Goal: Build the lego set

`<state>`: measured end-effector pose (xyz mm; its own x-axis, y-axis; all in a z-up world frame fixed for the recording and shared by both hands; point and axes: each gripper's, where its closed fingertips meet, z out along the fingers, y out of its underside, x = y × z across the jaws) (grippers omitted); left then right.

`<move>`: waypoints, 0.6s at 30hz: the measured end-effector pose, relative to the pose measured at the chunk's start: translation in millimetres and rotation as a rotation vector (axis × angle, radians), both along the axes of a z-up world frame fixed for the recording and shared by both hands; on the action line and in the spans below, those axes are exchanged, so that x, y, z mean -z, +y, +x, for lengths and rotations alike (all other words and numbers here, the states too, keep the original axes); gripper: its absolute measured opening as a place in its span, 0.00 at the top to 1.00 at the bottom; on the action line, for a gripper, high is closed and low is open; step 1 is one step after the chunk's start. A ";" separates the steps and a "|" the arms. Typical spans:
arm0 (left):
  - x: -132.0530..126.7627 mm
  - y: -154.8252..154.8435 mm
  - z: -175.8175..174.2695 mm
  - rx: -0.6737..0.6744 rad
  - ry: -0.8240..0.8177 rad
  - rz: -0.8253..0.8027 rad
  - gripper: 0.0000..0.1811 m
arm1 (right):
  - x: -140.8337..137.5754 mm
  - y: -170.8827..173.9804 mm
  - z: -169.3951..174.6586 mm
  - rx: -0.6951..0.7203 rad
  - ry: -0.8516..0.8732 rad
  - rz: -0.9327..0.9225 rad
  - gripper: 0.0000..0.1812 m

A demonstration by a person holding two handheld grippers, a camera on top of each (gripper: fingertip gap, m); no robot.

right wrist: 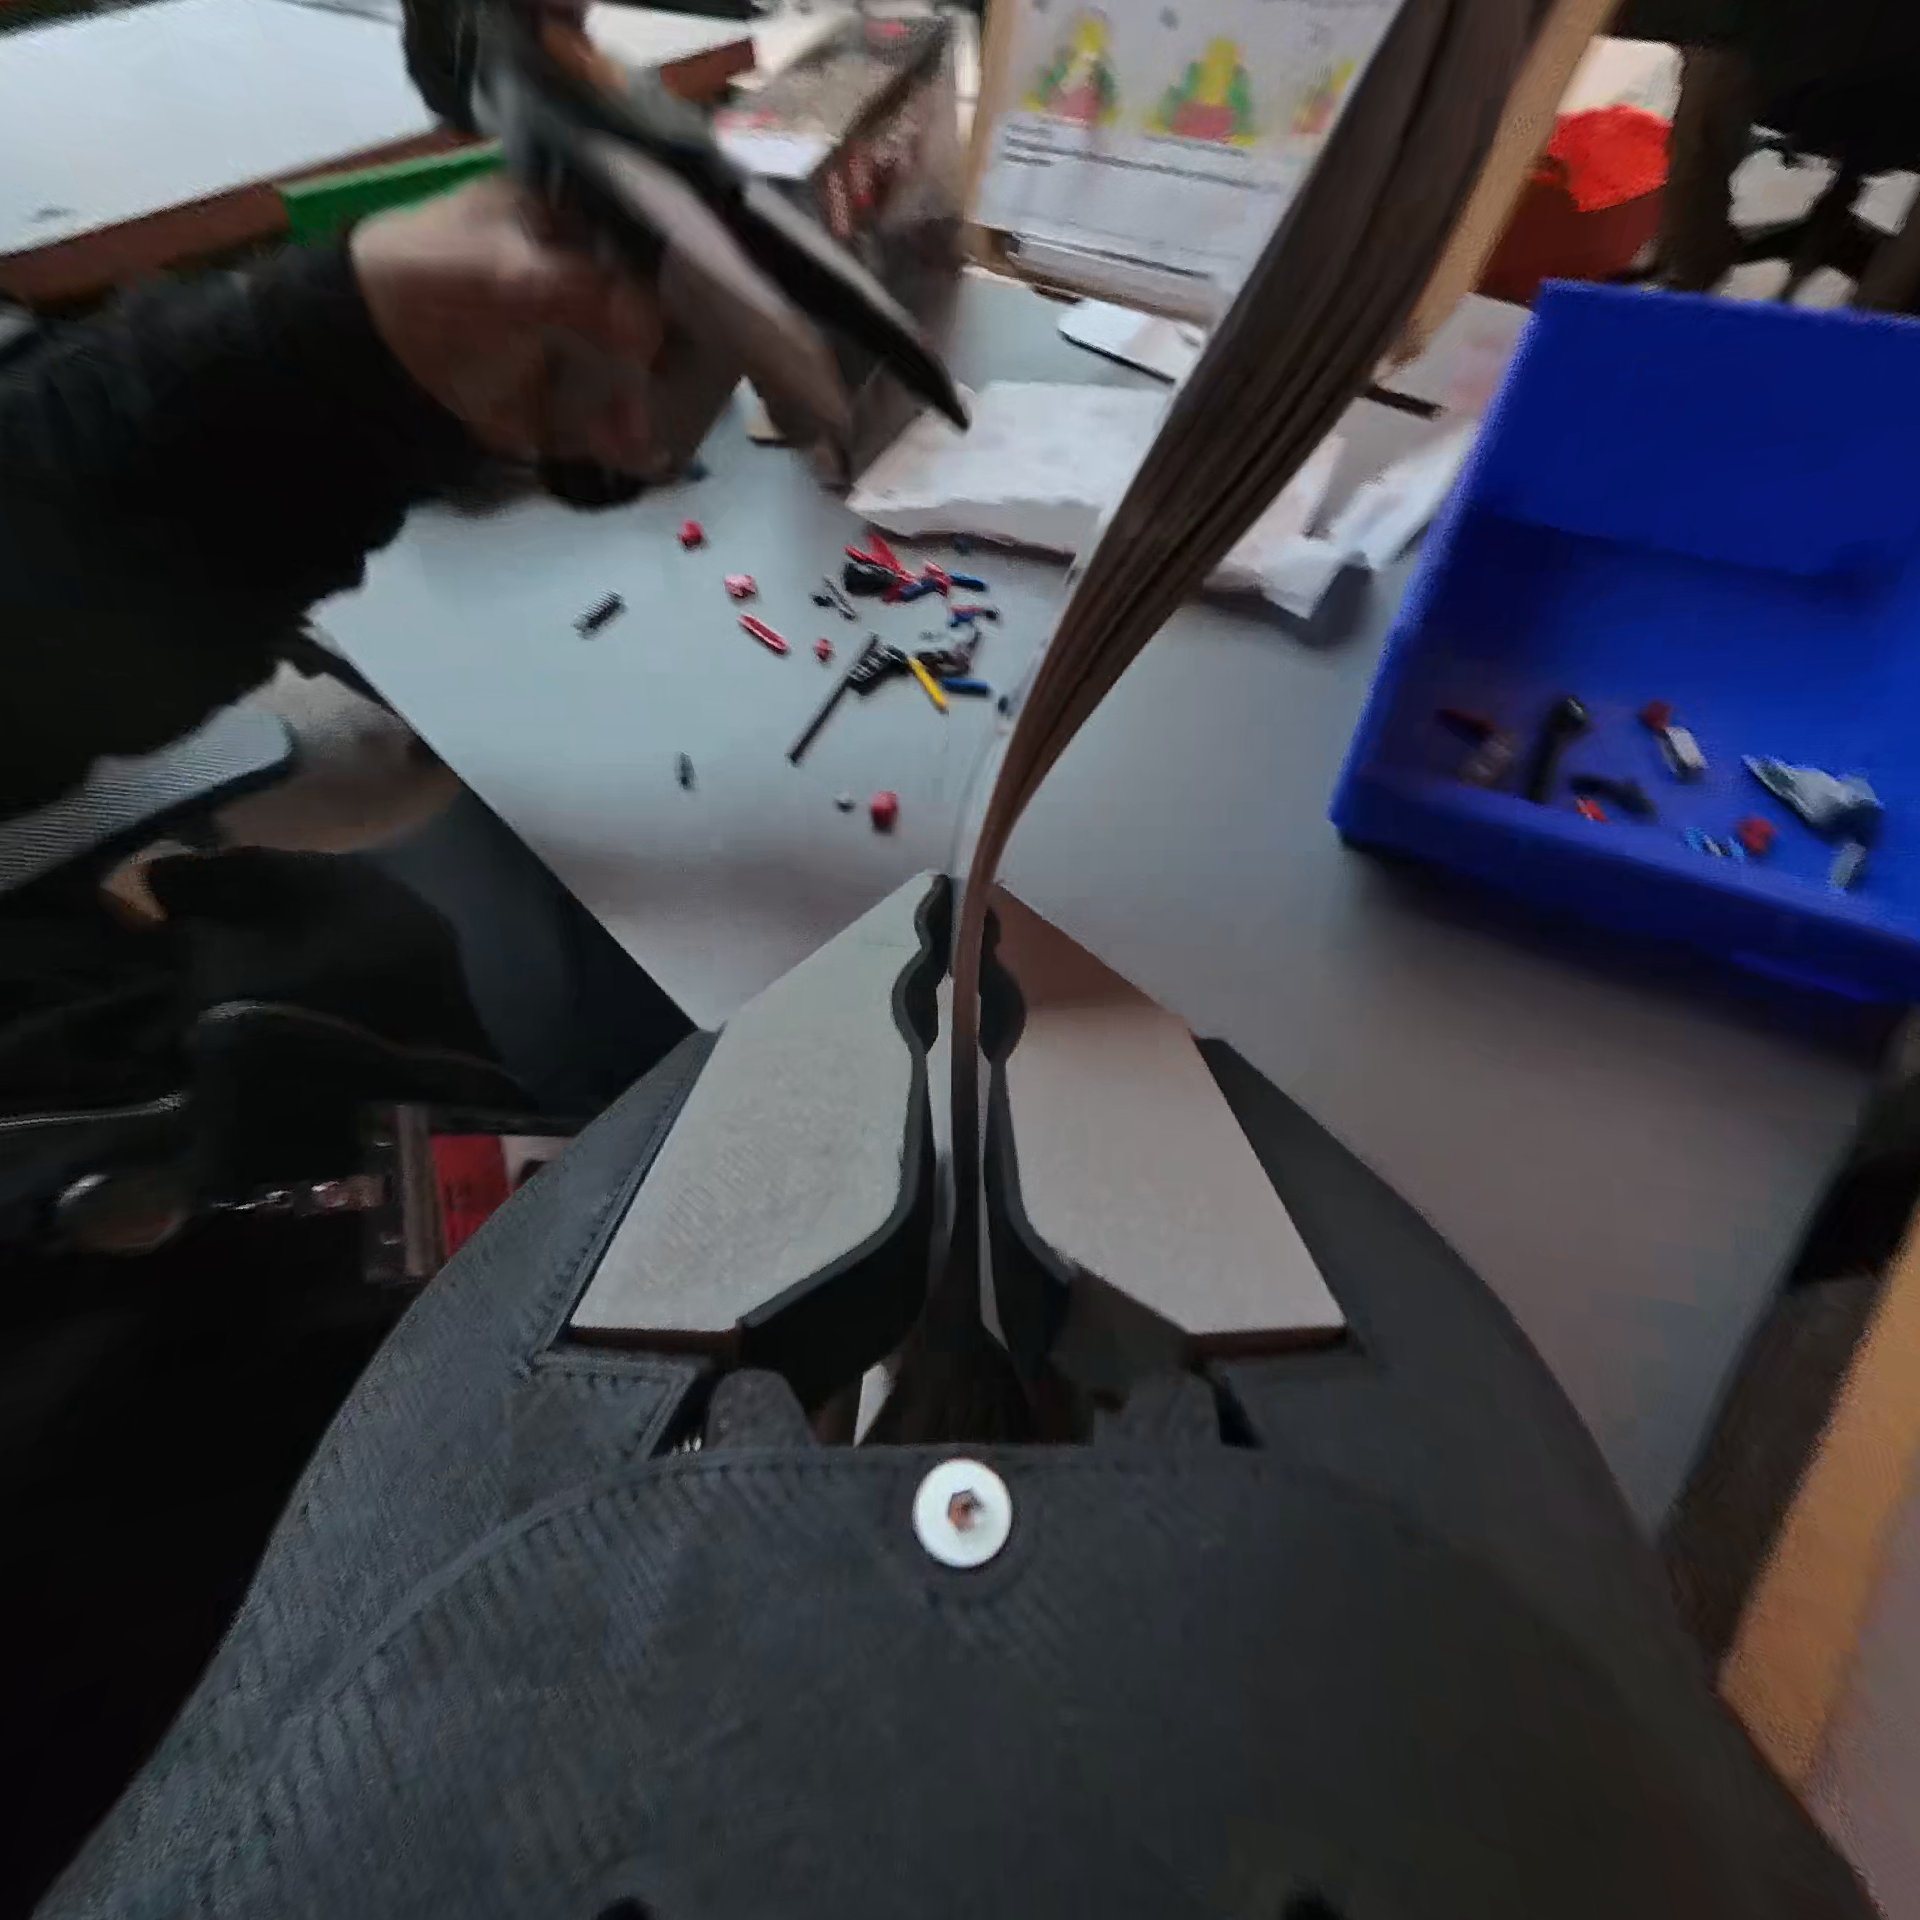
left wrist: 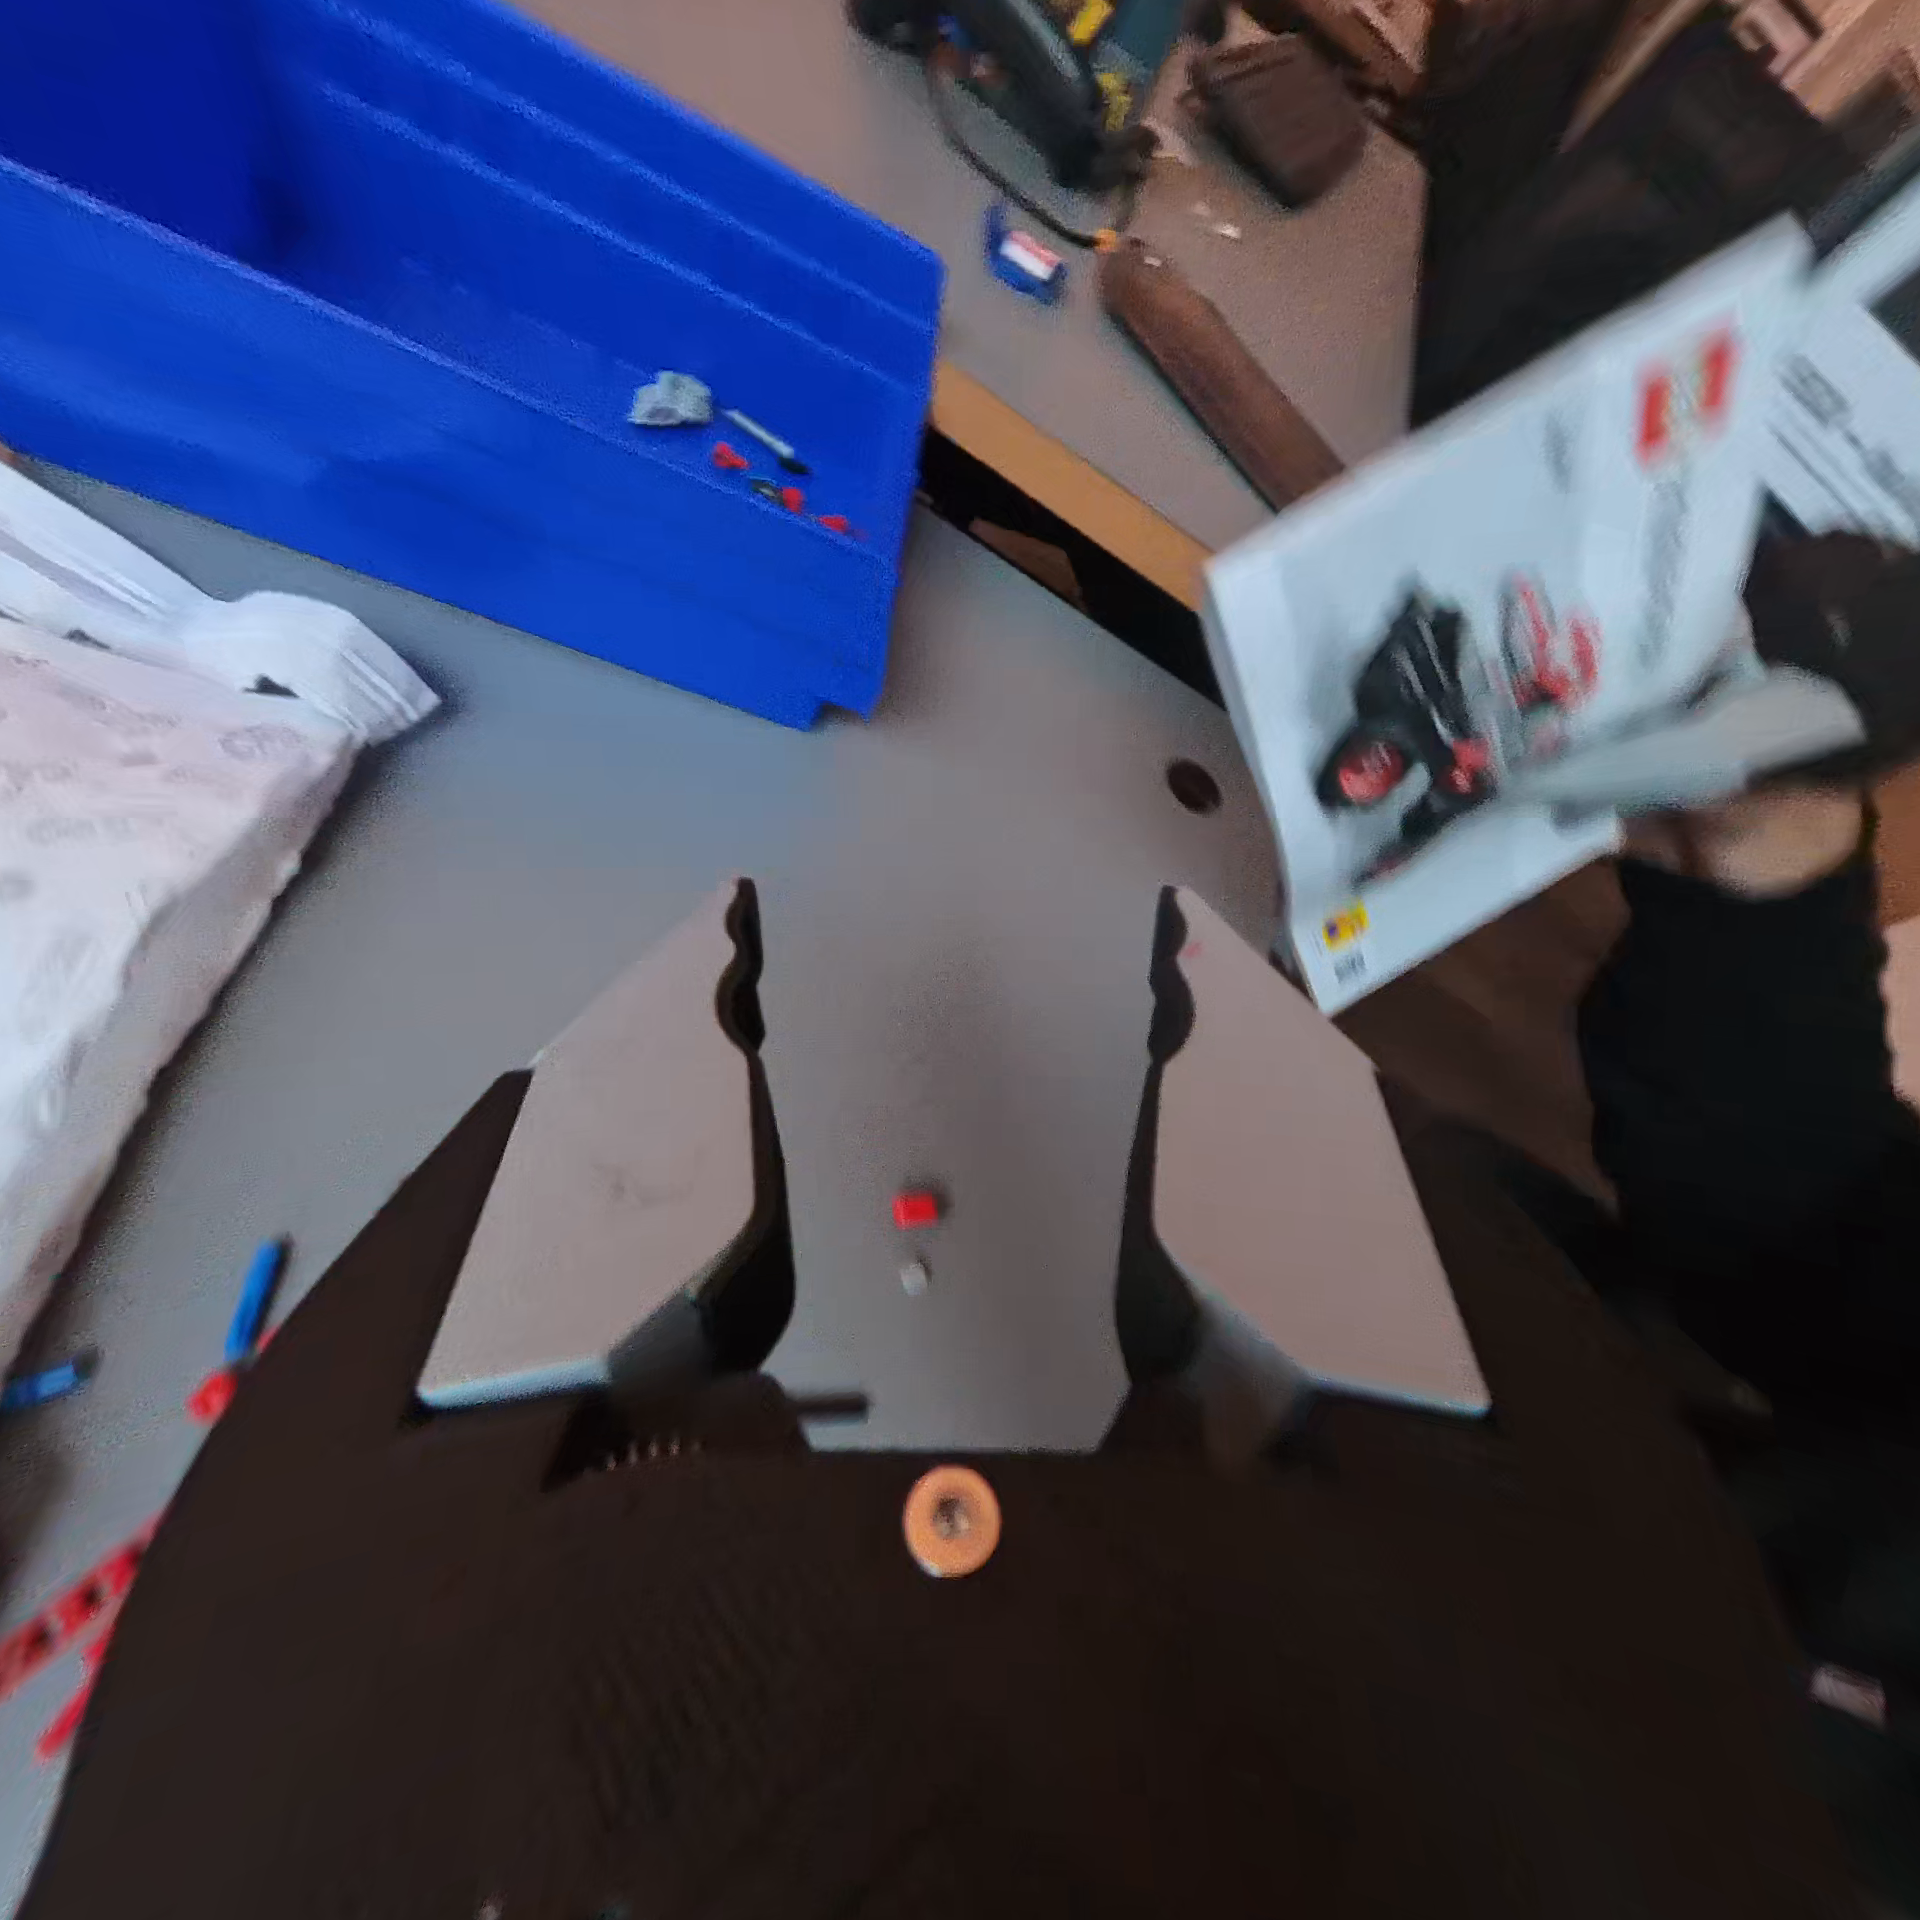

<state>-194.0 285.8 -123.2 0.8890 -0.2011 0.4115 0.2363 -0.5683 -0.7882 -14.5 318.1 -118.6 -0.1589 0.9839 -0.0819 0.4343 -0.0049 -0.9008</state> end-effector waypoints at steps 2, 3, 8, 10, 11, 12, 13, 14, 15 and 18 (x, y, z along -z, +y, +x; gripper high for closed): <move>11.0 49.1 -19.2 -0.048 -0.049 -0.107 0.59 | 11.5 14.8 5.7 0.078 -0.014 0.029 1.00; 15.5 74.1 -28.6 -0.078 -0.062 -0.135 0.59 | 15.3 19.3 7.4 0.098 -0.015 0.037 1.00; 51.8 161.9 -54.5 -0.208 -0.050 -0.324 0.45 | 21.8 34.7 18.4 0.155 -0.009 0.062 1.00; 75.8 174.6 -60.3 -0.227 -0.017 -0.432 0.49 | 23.0 38.9 23.6 0.159 -0.010 0.072 1.00; 83.7 179.3 -59.2 -0.210 -0.002 -0.459 0.63 | 22.8 40.4 25.9 0.160 -0.006 0.074 1.00; 85.4 185.5 -55.6 -0.194 -0.024 -0.459 0.70 | 22.4 40.9 27.9 0.160 0.000 0.074 1.00; 85.8 189.9 -57.6 -0.218 -0.045 -0.466 0.70 | 22.3 41.9 29.9 0.156 0.006 0.069 1.00; 84.6 193.1 -62.0 -0.228 -0.045 -0.458 0.73 | 22.2 43.2 32.0 0.151 0.014 0.063 1.00; 83.3 194.8 -67.3 -0.230 -0.035 -0.444 0.78 | 22.1 43.9 34.2 0.148 0.021 0.058 1.00; 80.3 191.3 -86.8 -0.237 0.094 -0.441 0.88 | 23.9 48.0 42.4 0.154 0.034 0.063 1.00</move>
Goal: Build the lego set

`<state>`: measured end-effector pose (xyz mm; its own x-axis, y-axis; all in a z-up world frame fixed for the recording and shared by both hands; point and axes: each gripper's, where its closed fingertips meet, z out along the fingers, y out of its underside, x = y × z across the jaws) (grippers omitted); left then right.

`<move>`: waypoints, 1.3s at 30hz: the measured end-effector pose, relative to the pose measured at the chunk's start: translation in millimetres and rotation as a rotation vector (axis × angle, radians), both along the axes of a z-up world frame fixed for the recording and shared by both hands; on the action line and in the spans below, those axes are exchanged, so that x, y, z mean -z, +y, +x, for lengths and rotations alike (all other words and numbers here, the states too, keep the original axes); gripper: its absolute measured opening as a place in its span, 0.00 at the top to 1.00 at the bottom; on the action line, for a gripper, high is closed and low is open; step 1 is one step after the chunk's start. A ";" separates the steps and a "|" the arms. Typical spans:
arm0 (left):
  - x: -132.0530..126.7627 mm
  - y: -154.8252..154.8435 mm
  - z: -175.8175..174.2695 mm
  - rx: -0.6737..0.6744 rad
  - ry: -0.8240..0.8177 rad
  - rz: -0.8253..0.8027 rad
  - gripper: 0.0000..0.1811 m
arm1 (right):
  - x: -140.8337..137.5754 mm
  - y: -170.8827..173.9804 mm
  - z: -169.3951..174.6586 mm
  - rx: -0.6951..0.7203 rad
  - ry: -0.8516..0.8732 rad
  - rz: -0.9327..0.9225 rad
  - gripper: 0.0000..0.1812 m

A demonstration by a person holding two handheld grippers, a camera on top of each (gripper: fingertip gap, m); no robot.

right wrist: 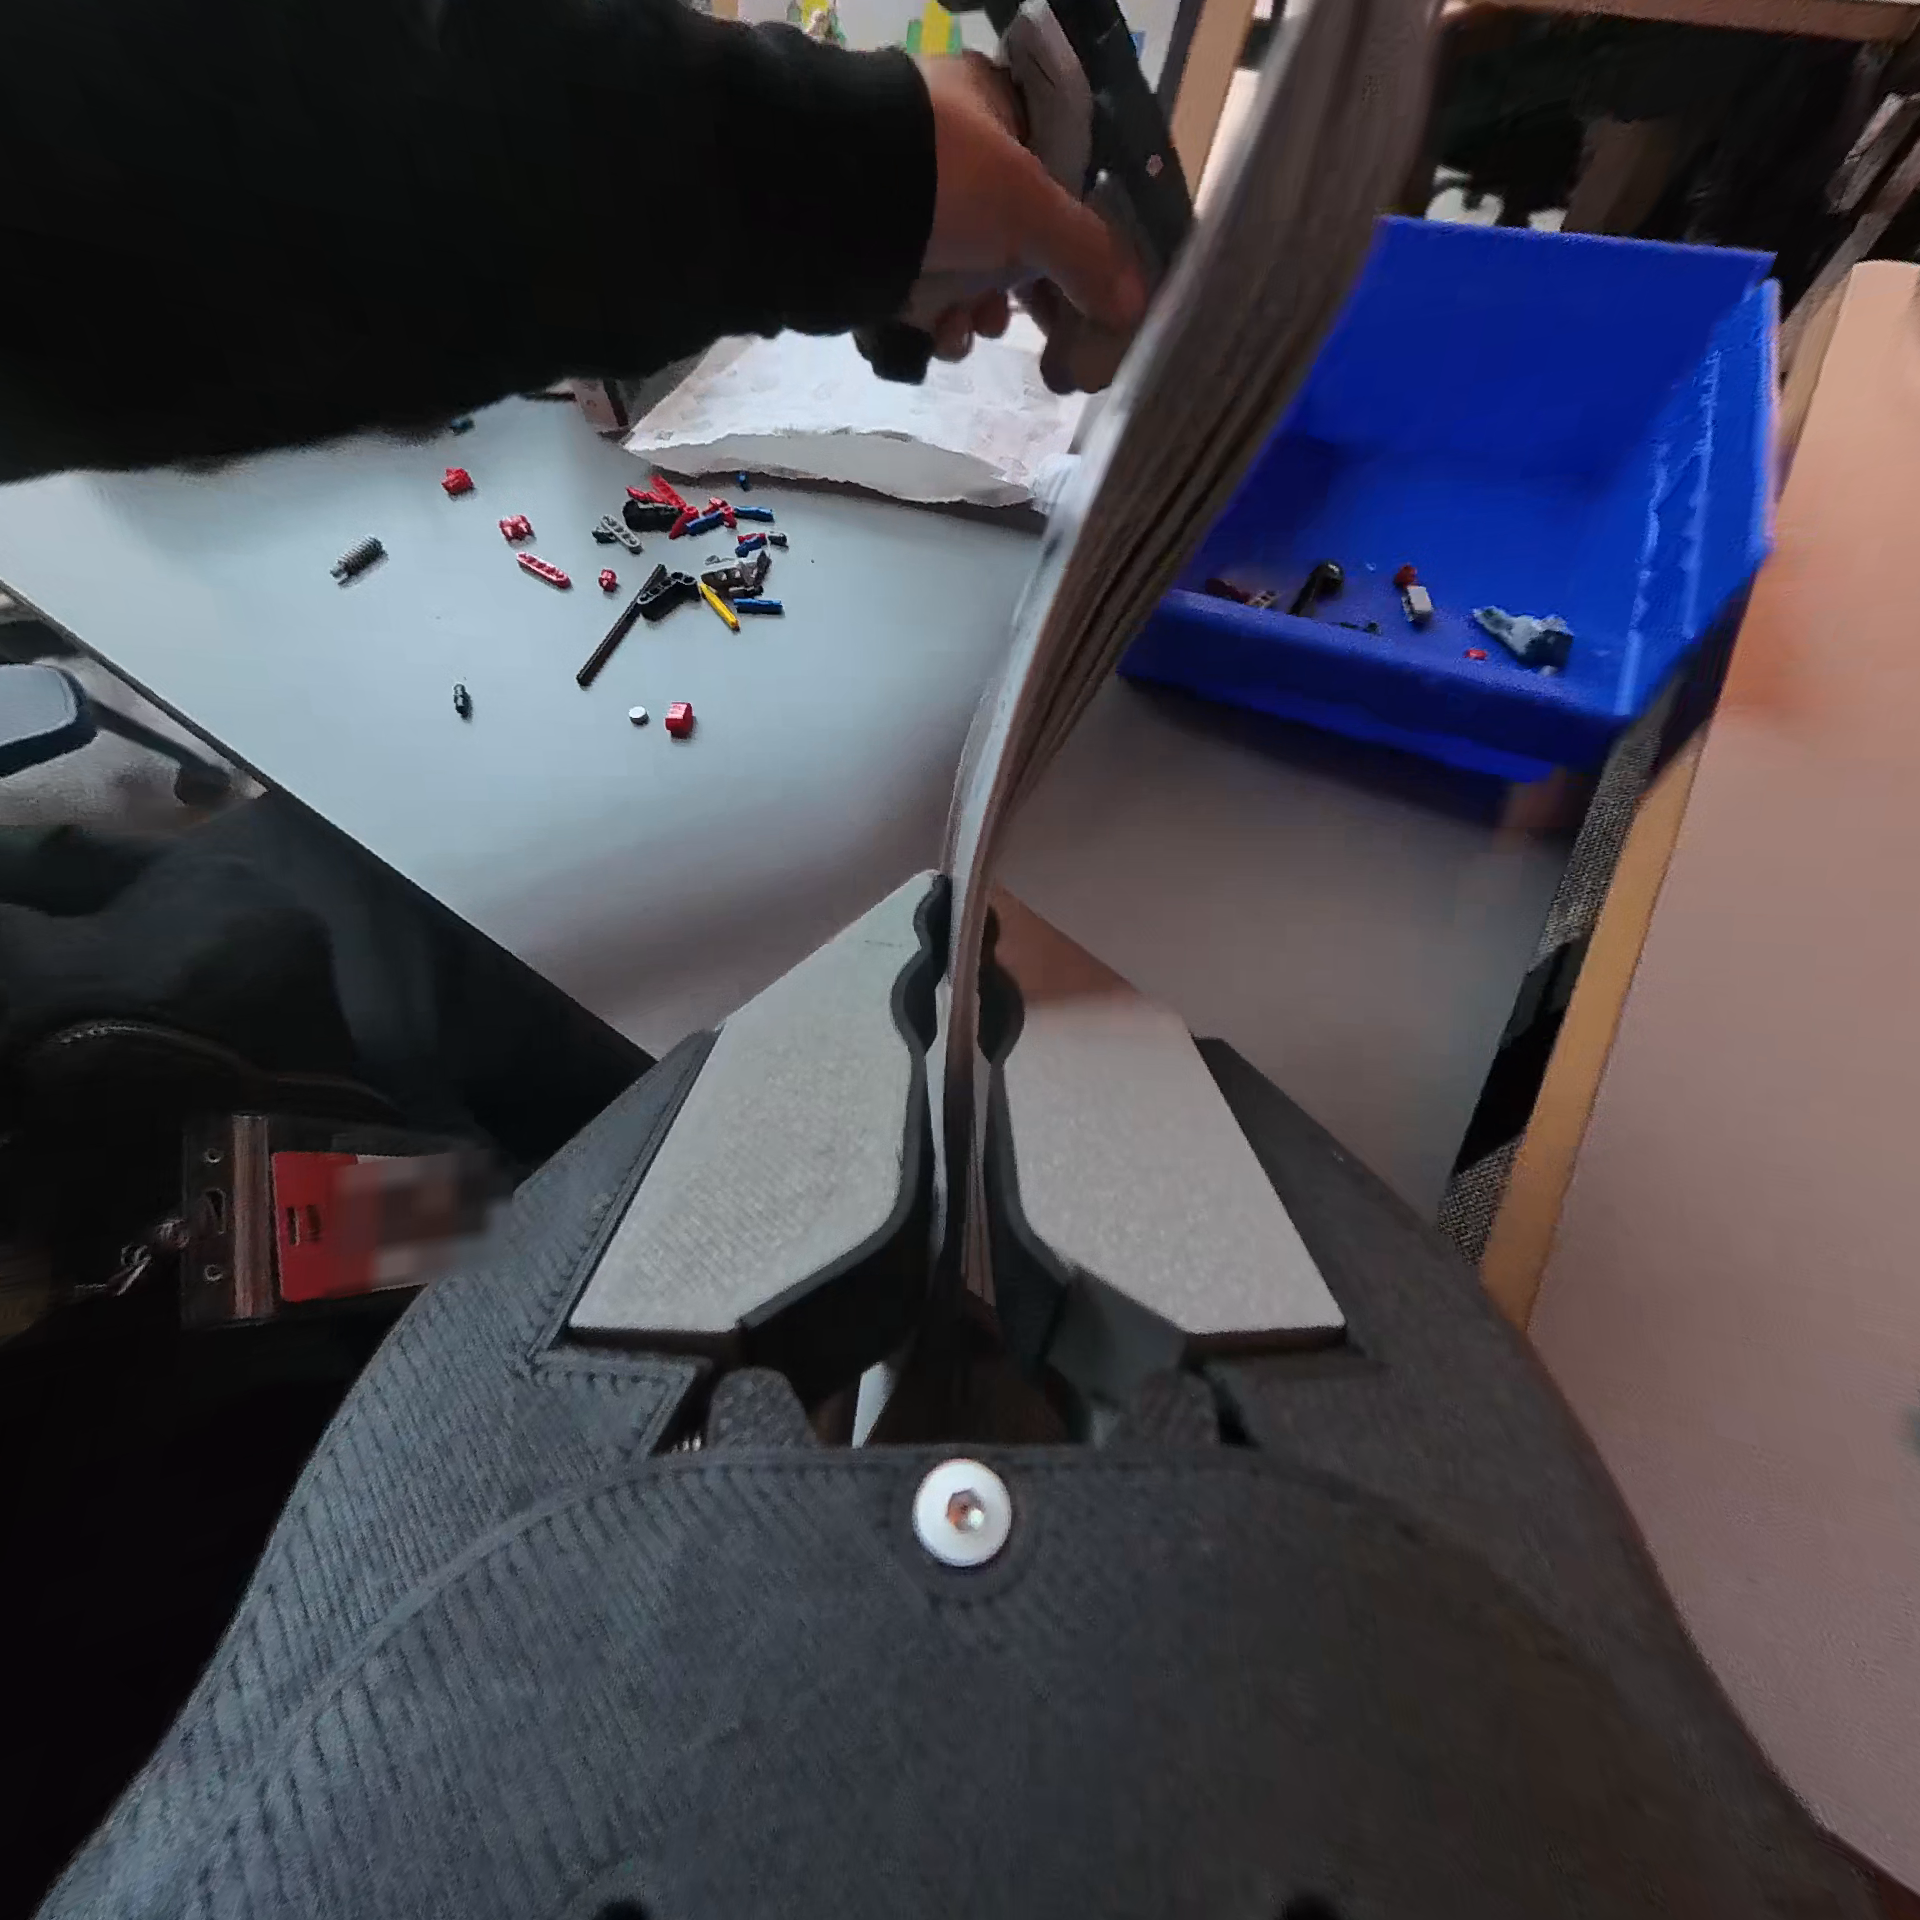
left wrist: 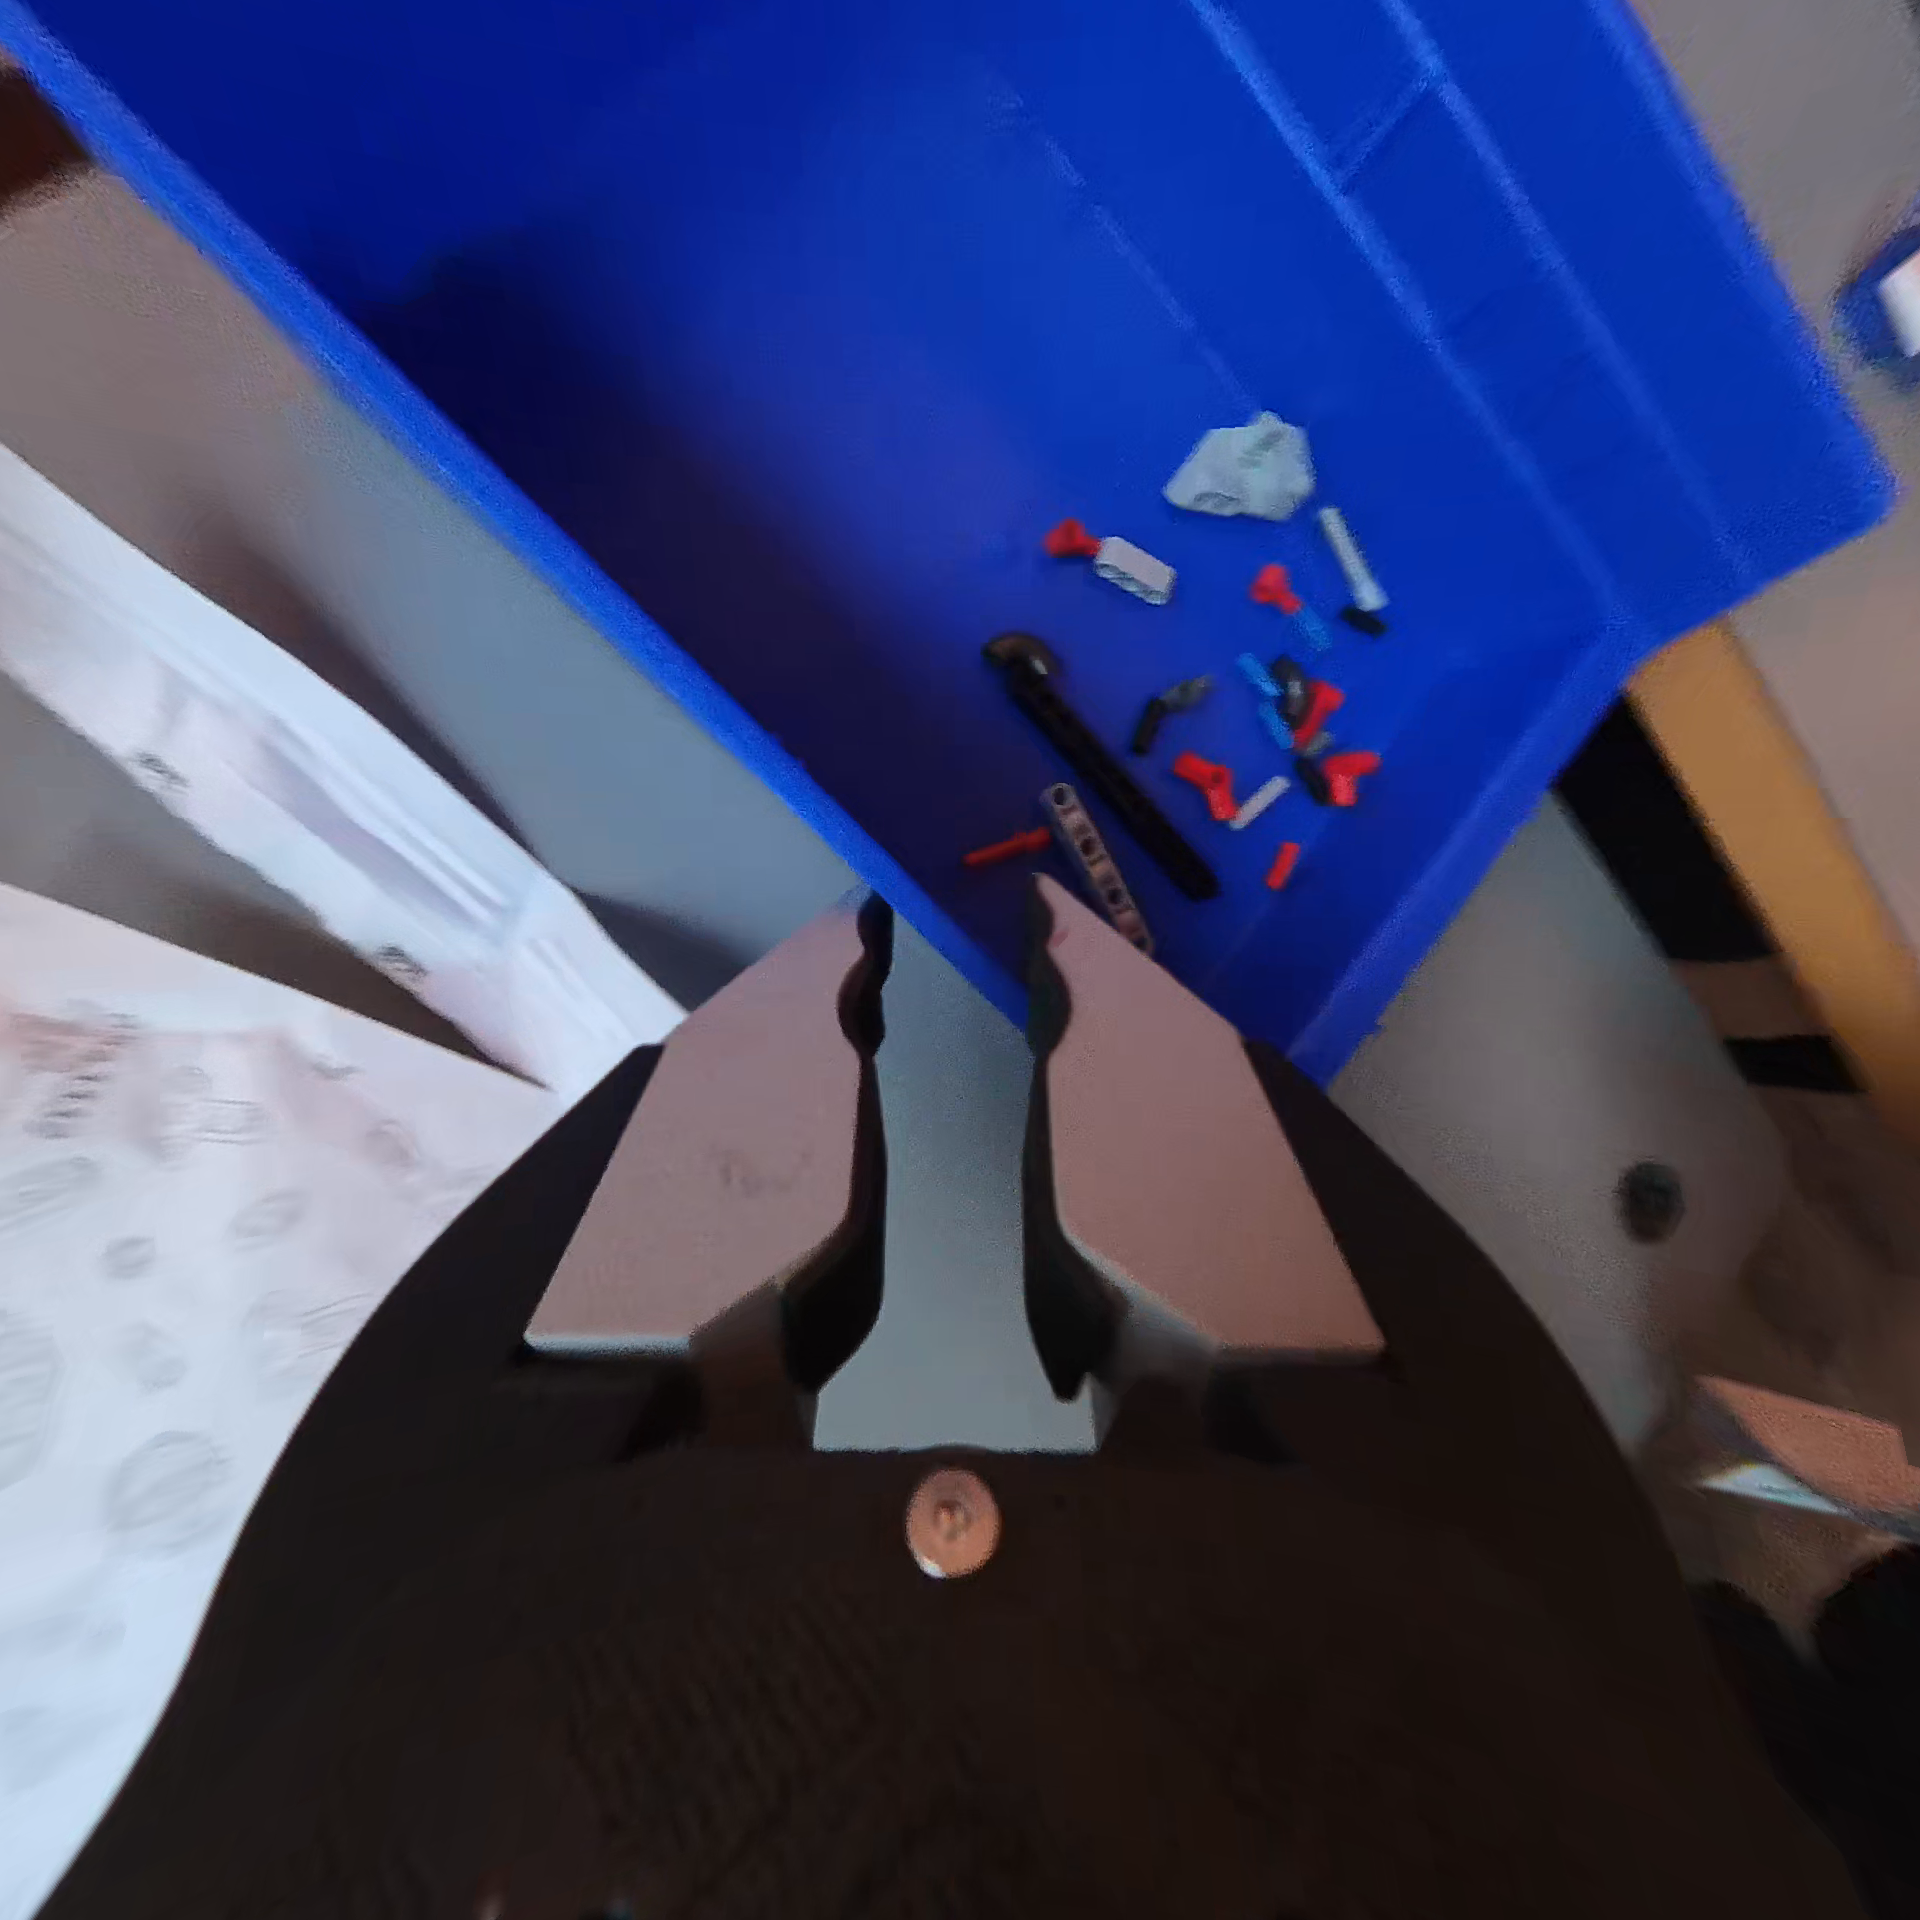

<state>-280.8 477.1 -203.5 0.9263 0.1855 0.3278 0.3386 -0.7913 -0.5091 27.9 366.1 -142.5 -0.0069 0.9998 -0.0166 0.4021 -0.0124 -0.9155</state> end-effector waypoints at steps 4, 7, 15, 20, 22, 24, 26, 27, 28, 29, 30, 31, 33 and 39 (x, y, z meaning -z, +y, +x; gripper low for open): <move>-4.5 -10.9 1.9 0.088 0.118 0.024 0.88 | 2.6 6.8 12.9 0.021 0.009 0.001 1.00; -10.0 -18.5 5.0 0.119 0.176 0.082 0.85 | 6.7 12.5 20.4 0.039 -0.007 -0.002 1.00; -77.5 -56.5 118.2 0.526 0.301 0.277 0.79 | 4.2 23.3 36.3 0.058 -0.013 -0.081 1.00; -1.0 -46.8 163.5 0.697 0.417 0.011 0.86 | -8.6 30.0 41.4 0.094 0.023 -0.069 1.00; 21.3 -32.5 156.2 0.676 0.485 -0.048 0.83 | -13.4 26.5 43.0 0.081 0.046 -0.081 1.00; 27.1 -18.5 153.2 0.643 0.483 -0.038 0.79 | -15.1 24.5 45.3 0.076 0.052 -0.082 1.00; 45.6 -23.5 148.6 0.638 0.428 -0.169 0.70 | -14.7 23.7 48.4 0.076 0.048 -0.071 1.00; 54.9 -27.3 143.9 0.639 0.428 -0.223 0.64 | -14.9 23.1 49.8 0.074 0.050 -0.066 1.00; 64.6 -31.7 137.7 0.650 0.445 -0.271 0.64 | -15.5 22.4 51.0 0.071 0.056 -0.064 1.00; 67.9 -29.6 133.8 0.665 0.471 -0.263 0.67 | -15.9 22.1 52.0 0.069 0.063 -0.065 1.00; 64.5 -23.4 127.5 0.652 0.516 -0.218 0.81 | -16.2 21.6 53.0 0.066 0.069 -0.069 1.00; 65.0 -25.3 127.6 0.683 0.524 -0.222 0.83 | -16.2 21.3 53.7 0.064 0.074 -0.072 1.00; 64.1 -26.0 127.9 0.721 0.586 -0.244 0.86 | -14.5 20.8 54.9 0.060 0.075 -0.074 1.00; 31.7 -51.0 139.7 0.822 0.583 -0.167 0.86 | -6.5 21.1 58.8 0.053 0.062 -0.085 1.00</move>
